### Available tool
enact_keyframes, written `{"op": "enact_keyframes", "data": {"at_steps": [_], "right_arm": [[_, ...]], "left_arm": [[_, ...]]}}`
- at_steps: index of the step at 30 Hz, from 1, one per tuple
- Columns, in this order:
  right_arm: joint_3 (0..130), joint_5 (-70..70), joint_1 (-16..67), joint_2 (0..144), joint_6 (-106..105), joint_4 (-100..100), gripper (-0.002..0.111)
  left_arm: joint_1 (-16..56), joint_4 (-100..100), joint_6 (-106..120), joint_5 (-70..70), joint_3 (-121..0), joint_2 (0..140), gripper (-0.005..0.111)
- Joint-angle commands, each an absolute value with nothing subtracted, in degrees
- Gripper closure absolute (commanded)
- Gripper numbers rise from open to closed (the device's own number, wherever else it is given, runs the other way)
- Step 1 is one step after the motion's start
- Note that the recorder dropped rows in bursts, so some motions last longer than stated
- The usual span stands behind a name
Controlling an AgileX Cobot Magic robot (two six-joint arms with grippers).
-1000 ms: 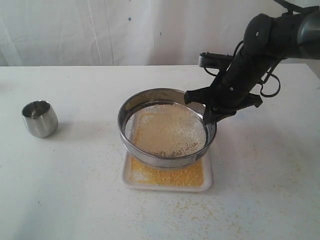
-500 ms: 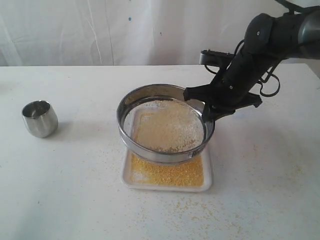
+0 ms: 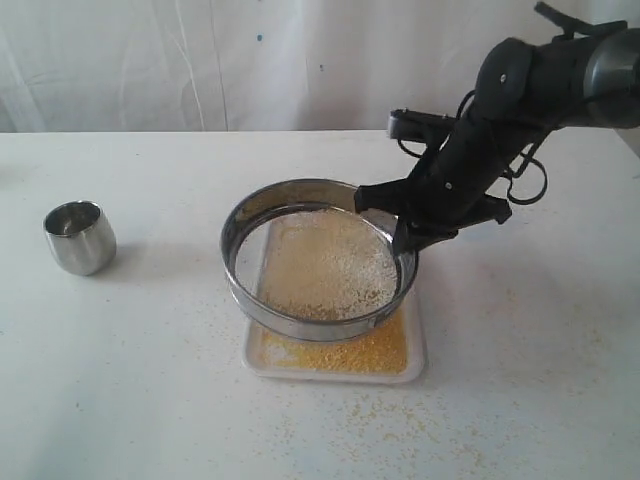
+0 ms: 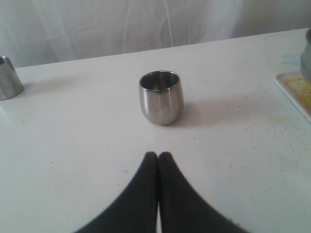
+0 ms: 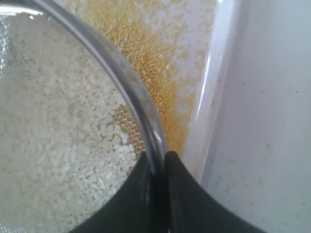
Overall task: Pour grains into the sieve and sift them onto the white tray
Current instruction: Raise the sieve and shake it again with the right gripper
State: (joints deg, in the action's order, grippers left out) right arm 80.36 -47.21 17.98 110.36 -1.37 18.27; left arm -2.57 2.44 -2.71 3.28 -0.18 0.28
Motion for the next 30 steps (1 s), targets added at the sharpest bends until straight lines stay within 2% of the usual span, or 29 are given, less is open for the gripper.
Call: {"op": "enact_keyframes", "data": {"at_steps": [1, 6, 11, 16, 18, 20, 24, 26, 27, 28, 30], "right_arm": [[80.48, -33.78, 18.16, 109.68, -2.21, 18.85, 0.108], [80.4, -50.57, 18.73, 109.97, -3.07, 20.99, 0.108], [80.24, -33.51, 18.3, 110.31, -3.87, 15.63, 0.108], [79.16, -53.24, 18.97, 109.94, -4.62, 20.73, 0.108], [80.25, -45.55, 18.27, 110.15, -2.9, 17.85, 0.108], [82.07, -43.6, 17.28, 110.62, 0.83, 17.57, 0.108], [83.94, -59.93, 16.68, 110.65, -0.65, 16.83, 0.108], [83.94, -63.74, 16.68, 110.65, -3.07, 14.48, 0.108], [83.94, -62.1, 16.68, 110.65, -2.75, 13.08, 0.108], [84.36, -52.99, 16.56, 110.65, -1.26, 11.97, 0.108], [85.29, -43.29, 16.56, 110.74, 1.75, 13.39, 0.108]], "left_arm": [[-2.59, 1.97, -2.67, 2.99, 0.0, 0.0, 0.107], [-2.59, 1.97, -2.67, 2.99, 0.0, 0.0, 0.107], [-2.59, 1.97, -2.67, 2.99, 0.0, 0.0, 0.107], [-2.59, 1.97, -2.67, 2.99, 0.0, 0.0, 0.107], [-2.59, 1.97, -2.67, 2.99, 0.0, 0.0, 0.107], [-2.59, 1.97, -2.67, 2.99, 0.0, 0.0, 0.107], [-2.59, 1.97, -2.67, 2.99, 0.0, 0.0, 0.107], [-2.59, 1.97, -2.67, 2.99, 0.0, 0.0, 0.107], [-2.59, 1.97, -2.67, 2.99, 0.0, 0.0, 0.107], [-2.59, 1.97, -2.67, 2.99, 0.0, 0.0, 0.107], [-2.59, 1.97, -2.67, 2.99, 0.0, 0.0, 0.107]]}}
